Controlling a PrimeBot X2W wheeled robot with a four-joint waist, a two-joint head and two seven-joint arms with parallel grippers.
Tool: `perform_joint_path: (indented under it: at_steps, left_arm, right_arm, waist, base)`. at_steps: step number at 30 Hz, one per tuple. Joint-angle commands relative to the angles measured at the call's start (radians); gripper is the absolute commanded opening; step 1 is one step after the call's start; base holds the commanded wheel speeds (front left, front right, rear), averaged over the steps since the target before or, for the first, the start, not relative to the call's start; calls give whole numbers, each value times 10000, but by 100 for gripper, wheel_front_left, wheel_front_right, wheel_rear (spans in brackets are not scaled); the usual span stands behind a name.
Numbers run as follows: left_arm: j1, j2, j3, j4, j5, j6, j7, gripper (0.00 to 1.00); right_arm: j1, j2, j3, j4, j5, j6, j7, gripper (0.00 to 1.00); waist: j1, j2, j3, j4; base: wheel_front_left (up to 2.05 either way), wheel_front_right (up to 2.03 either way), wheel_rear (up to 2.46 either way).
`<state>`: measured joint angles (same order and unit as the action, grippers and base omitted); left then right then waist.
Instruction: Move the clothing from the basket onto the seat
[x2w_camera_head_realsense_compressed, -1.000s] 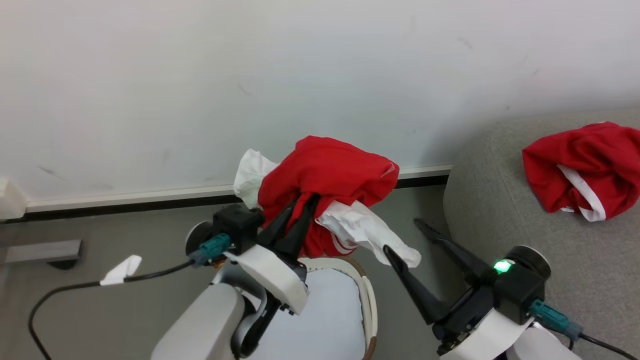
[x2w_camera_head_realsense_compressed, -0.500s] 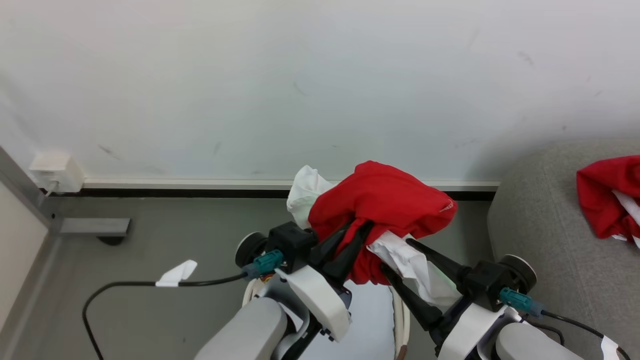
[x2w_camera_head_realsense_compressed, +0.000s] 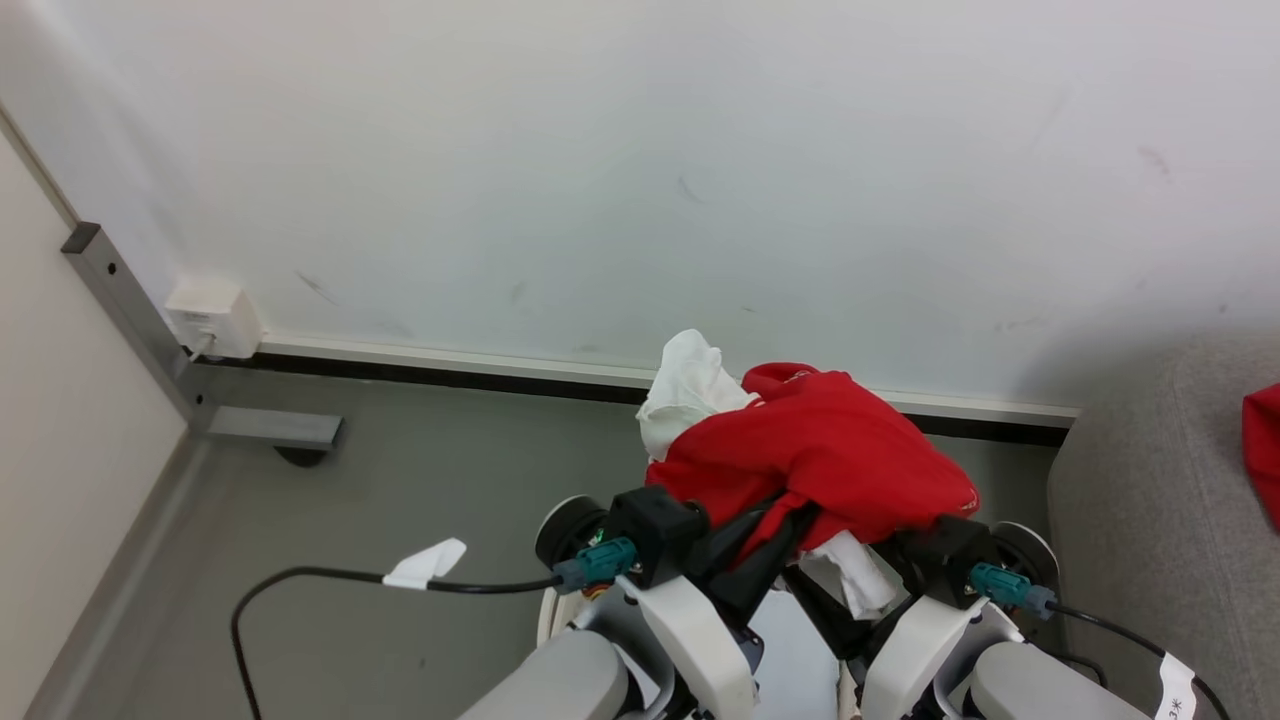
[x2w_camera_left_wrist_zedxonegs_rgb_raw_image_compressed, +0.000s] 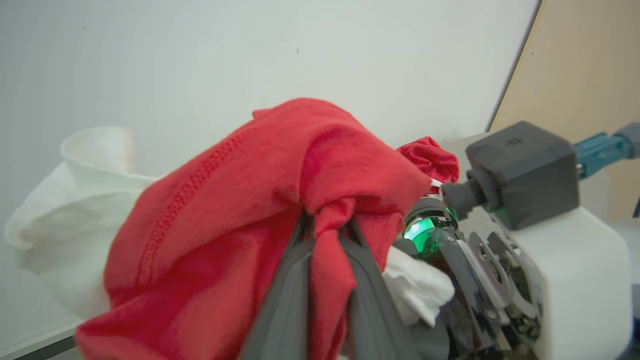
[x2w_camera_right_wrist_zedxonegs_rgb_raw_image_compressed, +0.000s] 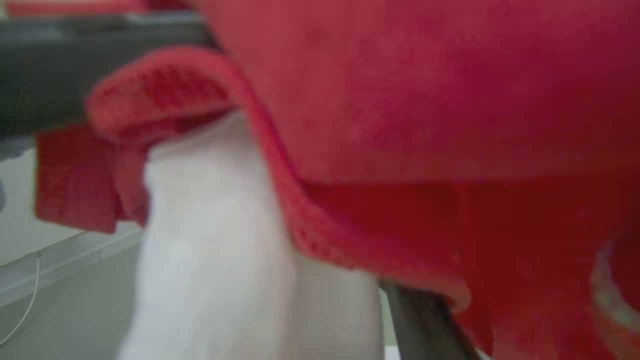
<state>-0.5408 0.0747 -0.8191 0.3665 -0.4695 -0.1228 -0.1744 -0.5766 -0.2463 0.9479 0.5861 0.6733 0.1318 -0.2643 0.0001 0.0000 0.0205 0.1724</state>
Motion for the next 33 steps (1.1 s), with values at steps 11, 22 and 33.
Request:
perform_joint_path:
  at_steps: [11,22,33]
  left_arm:
    - [110,210,151,315,-330,170,-105,0]
    - [36,316,462,624,-506,423,-318,9]
    - [26,475,473,373,-458,569,-481,100]
  right_arm:
    - [151,-126,-162,-427,246,-23,-2,0]
    - [869,-249,-1195,-1409,-74,-23,0,0]
    - [1250,-544,-2456,-2049,-728,-23,0,0]
  waist:
    - [-1,0,-43,-91]
    - [-1,0,-7,-586]
    - [-1,0,-17,-1613]
  base:
    - [0,0,0]
    - [0,0,0]
    - [0,0,0]
